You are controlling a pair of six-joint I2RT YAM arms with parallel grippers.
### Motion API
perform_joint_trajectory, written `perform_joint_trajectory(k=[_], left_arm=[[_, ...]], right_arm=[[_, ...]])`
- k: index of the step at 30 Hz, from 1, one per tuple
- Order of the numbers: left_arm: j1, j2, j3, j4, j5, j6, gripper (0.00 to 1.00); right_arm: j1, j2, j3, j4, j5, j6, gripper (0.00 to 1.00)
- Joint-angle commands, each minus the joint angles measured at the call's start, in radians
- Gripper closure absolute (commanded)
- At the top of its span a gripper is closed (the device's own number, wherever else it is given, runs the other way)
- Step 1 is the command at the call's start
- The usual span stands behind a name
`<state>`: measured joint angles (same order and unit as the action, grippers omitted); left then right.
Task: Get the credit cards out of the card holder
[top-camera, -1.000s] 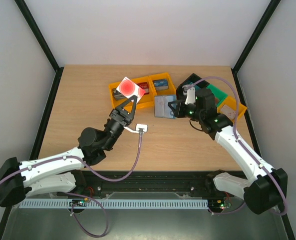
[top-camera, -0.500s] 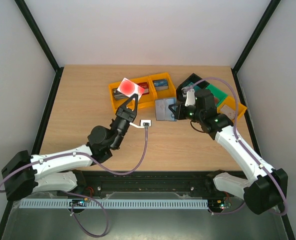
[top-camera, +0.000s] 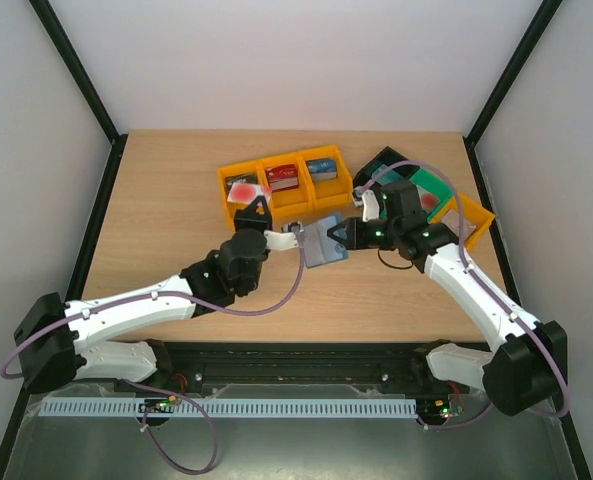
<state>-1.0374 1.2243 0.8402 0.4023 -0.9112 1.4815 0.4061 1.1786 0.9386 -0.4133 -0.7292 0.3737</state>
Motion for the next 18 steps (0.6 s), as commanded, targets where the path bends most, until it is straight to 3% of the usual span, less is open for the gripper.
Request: perform_joint_trajectory(k=[1, 4, 7, 12, 14, 16, 17, 18], left_arm=[[0.002, -0.055, -0.062, -0.241, -0.058, -0.293, 0.98], [-0.005, -0.075, -0.036, -0.295, -0.061, -0.361, 0.98], [-0.027, -0.083, 0.003, -0.354, -0.058, -0.45, 0.98], [-0.074, -0.095, -0.074, -0.282, -0.063, -0.393, 0.98], [-0.088, -0.093, -0.089, -0.283, -0.057, -0.401, 0.98], [-0.095, -0.088, -0.088, -0.292, -0.054, -0.395, 0.98], [-0.097, -0.088, -0.089, -0.285, -0.055, -0.376, 0.98], [-0.098, -0.088, -0.091, -0.266, -0.057, -0.347, 0.98]], right_arm=[[-0.003, 0.031, -0.029, 0.079, -0.144, 0.086, 0.98], [0.031, 0.093, -0.16, 0.35, -0.308, 0.27, 0.98], [0.104, 0.163, -0.17, 0.399, -0.264, 0.267, 0.98], [0.133, 0.315, -0.251, 0.659, -0.316, 0.372, 0.98], [0.133, 0.387, -0.253, 0.641, -0.327, 0.338, 0.98], [0.13, 0.445, -0.225, 0.508, -0.3, 0.241, 0.98], [0.122, 0.467, -0.188, 0.408, -0.258, 0.182, 0.94], [0.103, 0.477, -0.164, 0.321, -0.202, 0.141, 0.8]])
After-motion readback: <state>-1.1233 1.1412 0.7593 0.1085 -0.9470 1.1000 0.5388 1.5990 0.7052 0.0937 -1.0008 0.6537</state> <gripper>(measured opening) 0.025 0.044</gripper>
